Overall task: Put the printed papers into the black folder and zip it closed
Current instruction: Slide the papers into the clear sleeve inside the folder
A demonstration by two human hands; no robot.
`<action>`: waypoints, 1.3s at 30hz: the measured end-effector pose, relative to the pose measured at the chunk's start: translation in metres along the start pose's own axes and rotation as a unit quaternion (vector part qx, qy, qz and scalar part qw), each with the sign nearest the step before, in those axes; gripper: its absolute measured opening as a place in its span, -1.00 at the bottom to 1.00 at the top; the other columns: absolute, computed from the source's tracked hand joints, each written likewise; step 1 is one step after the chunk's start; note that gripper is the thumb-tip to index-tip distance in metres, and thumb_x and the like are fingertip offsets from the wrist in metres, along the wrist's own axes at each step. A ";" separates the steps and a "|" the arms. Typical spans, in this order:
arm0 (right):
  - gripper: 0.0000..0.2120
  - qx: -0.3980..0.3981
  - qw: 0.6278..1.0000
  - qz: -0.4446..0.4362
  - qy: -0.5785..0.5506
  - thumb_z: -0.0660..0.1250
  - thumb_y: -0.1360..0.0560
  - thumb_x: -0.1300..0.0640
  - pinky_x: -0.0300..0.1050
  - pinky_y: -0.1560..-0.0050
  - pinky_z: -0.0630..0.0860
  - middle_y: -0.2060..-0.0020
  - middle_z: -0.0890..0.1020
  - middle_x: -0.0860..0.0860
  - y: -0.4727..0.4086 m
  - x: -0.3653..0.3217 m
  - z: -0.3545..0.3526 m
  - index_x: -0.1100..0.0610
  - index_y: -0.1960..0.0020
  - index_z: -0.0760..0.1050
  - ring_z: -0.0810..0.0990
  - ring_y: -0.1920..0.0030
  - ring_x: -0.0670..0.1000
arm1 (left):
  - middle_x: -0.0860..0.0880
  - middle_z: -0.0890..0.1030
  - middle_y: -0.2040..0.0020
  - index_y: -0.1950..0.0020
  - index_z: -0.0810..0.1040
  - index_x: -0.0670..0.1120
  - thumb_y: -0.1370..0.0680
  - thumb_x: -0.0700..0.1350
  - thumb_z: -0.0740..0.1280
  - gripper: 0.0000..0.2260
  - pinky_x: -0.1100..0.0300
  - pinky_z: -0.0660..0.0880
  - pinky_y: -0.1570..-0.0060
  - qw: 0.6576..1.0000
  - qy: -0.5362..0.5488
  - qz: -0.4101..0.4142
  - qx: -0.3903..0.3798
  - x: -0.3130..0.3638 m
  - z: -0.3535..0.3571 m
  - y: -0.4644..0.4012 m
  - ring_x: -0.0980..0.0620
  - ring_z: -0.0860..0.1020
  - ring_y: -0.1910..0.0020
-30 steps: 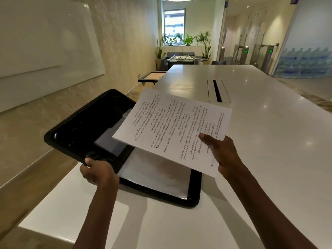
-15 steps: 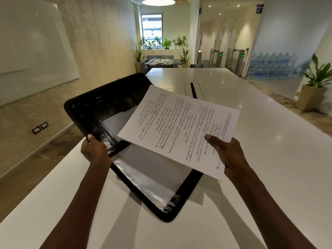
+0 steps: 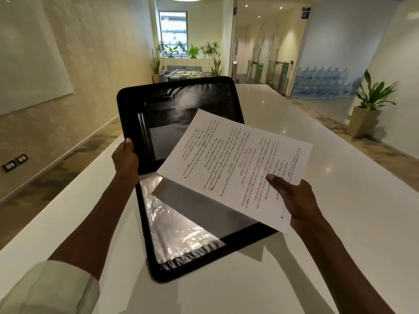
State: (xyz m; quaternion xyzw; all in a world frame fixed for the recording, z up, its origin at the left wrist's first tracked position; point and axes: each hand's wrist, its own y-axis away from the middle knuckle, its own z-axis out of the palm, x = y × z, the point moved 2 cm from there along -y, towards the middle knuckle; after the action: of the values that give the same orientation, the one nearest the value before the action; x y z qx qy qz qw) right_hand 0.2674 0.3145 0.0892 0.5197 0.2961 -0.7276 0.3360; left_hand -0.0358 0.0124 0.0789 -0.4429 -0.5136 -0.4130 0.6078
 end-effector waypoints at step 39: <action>-0.66 0.040 0.999 0.036 0.005 0.48 -0.45 0.26 -0.08 0.14 0.66 -0.05 0.73 0.06 -0.026 0.031 -0.032 0.12 -0.21 0.59 0.73 0.00 0.10 | -0.13 0.62 -0.14 -0.22 0.60 -0.08 -0.60 -0.18 0.27 -0.76 0.05 0.50 -0.20 0.972 -0.070 -0.085 -0.206 -0.088 0.066 -0.017 -0.11 0.60 -0.11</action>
State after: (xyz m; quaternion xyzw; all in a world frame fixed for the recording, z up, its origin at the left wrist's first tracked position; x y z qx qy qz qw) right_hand 0.2574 0.3497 0.0521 0.5467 0.2494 -0.7237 0.3394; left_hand -0.0807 0.0759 -0.0013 -0.5407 -0.4945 -0.5285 0.4287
